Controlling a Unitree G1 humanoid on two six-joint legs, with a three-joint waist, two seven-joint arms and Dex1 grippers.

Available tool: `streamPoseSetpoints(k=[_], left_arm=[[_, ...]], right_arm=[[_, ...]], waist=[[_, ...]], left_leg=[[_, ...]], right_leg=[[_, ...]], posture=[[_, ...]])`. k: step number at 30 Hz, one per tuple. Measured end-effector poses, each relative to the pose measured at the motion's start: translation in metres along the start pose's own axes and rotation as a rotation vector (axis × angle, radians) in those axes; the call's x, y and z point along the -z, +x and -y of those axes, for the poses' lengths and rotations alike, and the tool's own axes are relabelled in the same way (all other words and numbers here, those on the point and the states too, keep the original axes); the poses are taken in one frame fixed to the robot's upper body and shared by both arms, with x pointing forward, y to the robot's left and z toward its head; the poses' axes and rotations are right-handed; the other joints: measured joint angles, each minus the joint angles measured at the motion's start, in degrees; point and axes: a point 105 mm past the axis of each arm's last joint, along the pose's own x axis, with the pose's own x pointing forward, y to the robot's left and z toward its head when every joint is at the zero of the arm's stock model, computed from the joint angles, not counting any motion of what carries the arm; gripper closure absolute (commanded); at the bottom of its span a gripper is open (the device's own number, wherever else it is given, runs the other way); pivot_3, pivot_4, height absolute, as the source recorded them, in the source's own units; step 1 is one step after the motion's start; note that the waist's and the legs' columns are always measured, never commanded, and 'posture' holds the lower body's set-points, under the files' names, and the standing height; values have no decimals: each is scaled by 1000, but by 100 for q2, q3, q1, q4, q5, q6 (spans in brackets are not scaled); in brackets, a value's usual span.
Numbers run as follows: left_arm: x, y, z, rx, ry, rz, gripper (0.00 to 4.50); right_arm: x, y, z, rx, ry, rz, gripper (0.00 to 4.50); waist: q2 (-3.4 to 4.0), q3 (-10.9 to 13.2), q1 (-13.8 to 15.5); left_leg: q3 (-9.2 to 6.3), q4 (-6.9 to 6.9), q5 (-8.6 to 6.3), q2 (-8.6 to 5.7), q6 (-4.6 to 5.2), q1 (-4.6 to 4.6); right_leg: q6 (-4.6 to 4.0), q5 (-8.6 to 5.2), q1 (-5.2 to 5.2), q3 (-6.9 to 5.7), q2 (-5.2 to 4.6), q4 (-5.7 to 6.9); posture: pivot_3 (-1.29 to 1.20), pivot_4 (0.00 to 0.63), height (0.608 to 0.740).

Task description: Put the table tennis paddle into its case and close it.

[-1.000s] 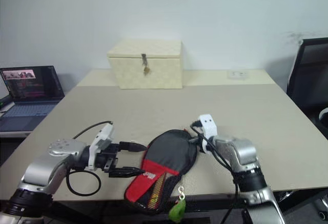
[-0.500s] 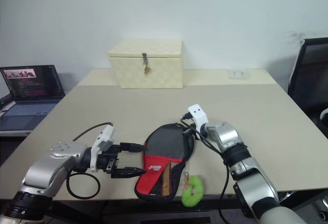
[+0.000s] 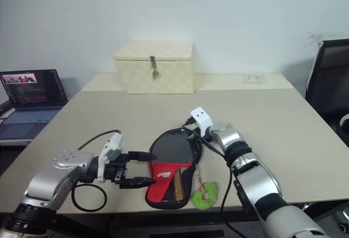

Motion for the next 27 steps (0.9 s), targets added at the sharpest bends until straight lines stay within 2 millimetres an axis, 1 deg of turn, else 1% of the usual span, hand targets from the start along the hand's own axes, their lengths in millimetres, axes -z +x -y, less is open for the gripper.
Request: streamPoseSetpoints(k=[3, 6, 8, 9, 11, 14, 15, 17, 18, 20, 22, 24, 26, 27], left_arm=[[-3, 5, -2, 7, 23, 2, 0], [-7, 4, -10, -9, 49, -1, 0], [-8, 4, -15, -15, 59, 1, 0], [-9, 6, -17, -12, 64, 2, 0], [-7, 11, -18, -3, 71, -1, 0], [-3, 17, -22, 10, 83, -14, 0], [-1, 19, -24, 17, 90, -20, 0], [3, 21, -27, 21, 99, -35, 0], [4, 24, -29, 32, 109, -39, 0], [9, 26, -32, 40, 113, -53, 0], [13, 32, -37, 55, 123, -67, 0], [17, 41, -42, 76, 139, -80, 0], [22, 46, -47, 83, 139, -95, 0], [22, 50, -49, 90, 145, -95, 0]], right_arm=[[-2, 4, -4, -7, -4, 8, 4475], [-5, 4, -6, -14, 8, 24, 3819], [-9, 4, -7, -19, 21, 43, 3116], [-13, 4, -9, -24, 21, 62, 2791], [-27, 2, -14, -39, 6, 109, 2112], [-45, -9, -20, -61, -6, 189, 1069], [-47, -17, -21, -69, -5, 214, 1069], [-40, -32, -21, -75, 11, 228, 1069], [-33, -44, -20, -71, 18, 229, 1069], [-21, -61, -20, -64, 28, 214, 1069], [-6, -84, -23, -65, 35, 192, 1069], [8, -110, -32, -98, 43, 171, 1069], [17, -126, -44, -144, 38, 145, 1069], [21, -134, -50, -164, 40, 138, 1069]], waist=[[0, 0, -29], [0, 0, -65], [0, 0, -78], [0, 0, -81], [1, 0, -87], [0, 0, -70], [0, 0, -49], [0, -1, 11], [0, 0, 77], [0, 0, 122], [0, 0, 171], [0, -1, 217], [0, -1, 205], [-1, -1, 192]], left_leg=[[0, 0, 0, 0, 0, 0], [-2, -1, 0, -1, 0, 0], [-2, -1, 0, -1, 0, 0], [-2, -1, 0, -1, 0, -1], [-5, -1, 0, -1, 0, -6], [-14, 5, 1, -2, -1, -30], [-16, 7, 1, -3, -2, -39], [-18, 9, 1, -6, -2, -48], [-18, 11, 1, -8, -2, -56], [-16, 14, 1, -12, -2, -62], [-14, 18, 1, -12, -1, -63], [-13, 19, 1, -14, -1, -64], [-11, 20, 1, -15, 0, -64], [-8, 20, 1, -15, 0, -63]], right_leg=[[-2, -1, -1, -1, 0, 2], [-2, -1, -1, -1, 1, 3], [-2, -1, -2, 0, 0, 3], [-2, -1, -3, 0, 0, 3], [-2, -1, -9, 1, 0, 4], [-2, -1, -27, -7, -1, 8], [-2, -1, -35, -7, -3, 10], [-2, -1, -43, -8, -7, 10], [-2, -1, -45, -13, -8, 8], [-1, -1, -49, -16, -9, 8], [-1, -1, -49, -17, -8, 7], [0, -1, -47, -21, -4, 7], [0, -1, -47, -20, 1, 8], [0, -1, -47, -19, 7, 8]], posture=[[0, 150, 740], [0, 150, 740], [0, 150, 740], [0, 150, 740], [0, 150, 740], [0, 150, 740], [0, 150, 740], [0, 150, 740], [0, 150, 740], [0, 150, 740], [0, 150, 740], [0, 150, 740], [0, 150, 740], [0, 150, 740]])
